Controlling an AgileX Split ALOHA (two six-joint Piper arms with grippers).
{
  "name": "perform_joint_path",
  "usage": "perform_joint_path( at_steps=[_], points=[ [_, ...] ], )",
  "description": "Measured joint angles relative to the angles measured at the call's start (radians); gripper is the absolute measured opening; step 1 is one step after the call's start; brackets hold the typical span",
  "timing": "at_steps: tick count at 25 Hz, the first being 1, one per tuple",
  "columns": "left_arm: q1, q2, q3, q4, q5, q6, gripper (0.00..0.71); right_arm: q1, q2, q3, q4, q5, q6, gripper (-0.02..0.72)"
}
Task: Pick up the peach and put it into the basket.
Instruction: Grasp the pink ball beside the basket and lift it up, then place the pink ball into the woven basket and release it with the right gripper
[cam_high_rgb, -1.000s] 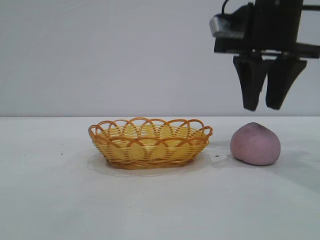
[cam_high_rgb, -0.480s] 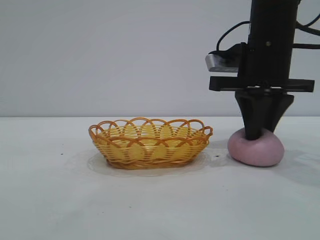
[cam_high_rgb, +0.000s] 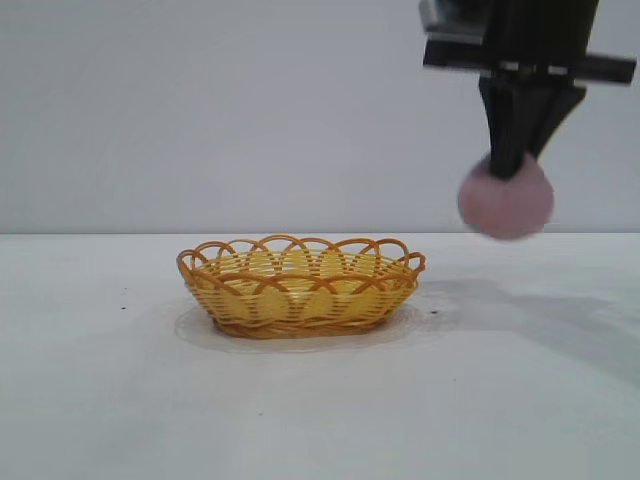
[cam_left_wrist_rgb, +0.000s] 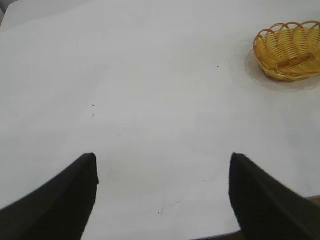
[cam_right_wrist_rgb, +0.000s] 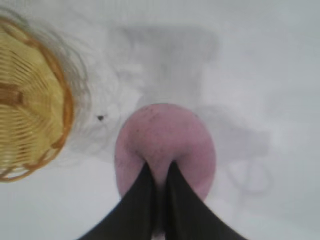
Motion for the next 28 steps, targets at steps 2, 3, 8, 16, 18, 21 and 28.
perform_joint_path(
  at_steps=[2,3,8,16,18,21,28],
  points=[
    [0.000,0.000,0.000,0.000,0.000,0.000,0.514,0.007,-0.021,0.000,0.015,-0.013,0.000,0.000],
    [0.000,0.000,0.000,0.000,0.000,0.000,0.514,0.012,-0.023,0.000,0.015,-0.017,0.000,0.000],
    [0.000,0.000,0.000,0.000,0.000,0.000,0.514,0.098,-0.021,0.000,0.015,-0.082,0.000,0.000],
    [0.000,0.000,0.000,0.000,0.000,0.000,0.514,0.195,0.066,-0.003,0.017,-0.173,0.000,0.000],
    [0.000,0.000,0.000,0.000,0.000,0.000,0.514,0.212,0.100,-0.027,0.017,-0.173,0.000,0.000],
    [0.000,0.000,0.000,0.000,0.000,0.000,0.514,0.238,0.150,-0.079,0.017,-0.171,-0.002,0.000],
    [0.000,0.000,0.000,0.000,0.000,0.000,0.514,0.250,0.248,-0.175,0.026,-0.124,-0.002,0.000]
  ],
)
